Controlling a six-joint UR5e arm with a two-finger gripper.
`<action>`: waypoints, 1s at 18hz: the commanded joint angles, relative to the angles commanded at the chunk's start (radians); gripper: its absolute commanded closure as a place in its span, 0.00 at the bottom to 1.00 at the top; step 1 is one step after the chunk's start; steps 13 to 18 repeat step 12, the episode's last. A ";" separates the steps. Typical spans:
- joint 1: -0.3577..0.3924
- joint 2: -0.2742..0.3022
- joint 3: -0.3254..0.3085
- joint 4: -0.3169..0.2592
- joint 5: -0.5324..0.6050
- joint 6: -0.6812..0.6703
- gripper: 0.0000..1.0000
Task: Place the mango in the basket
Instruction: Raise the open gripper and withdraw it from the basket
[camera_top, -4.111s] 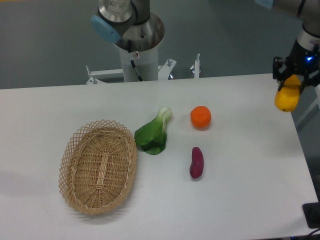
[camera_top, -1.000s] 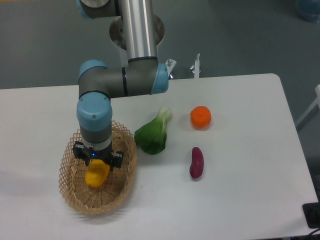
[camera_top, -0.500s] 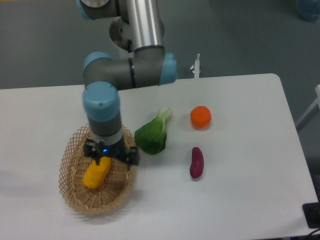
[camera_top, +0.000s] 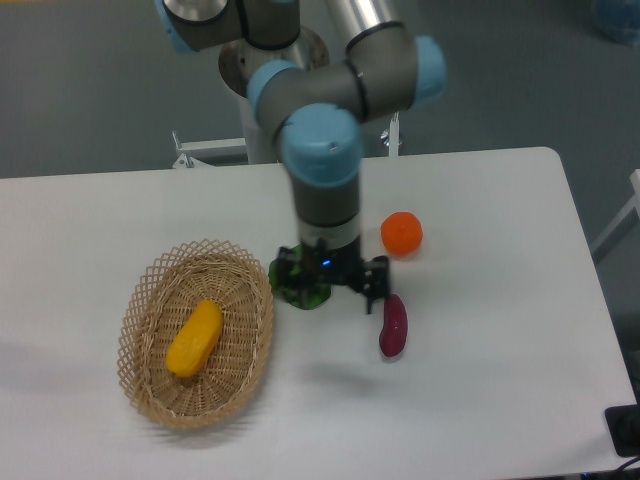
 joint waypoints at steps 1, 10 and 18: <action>0.023 0.006 0.000 0.000 -0.002 0.032 0.00; 0.154 0.012 -0.006 0.002 -0.002 0.175 0.00; 0.166 0.012 -0.006 0.002 -0.005 0.194 0.00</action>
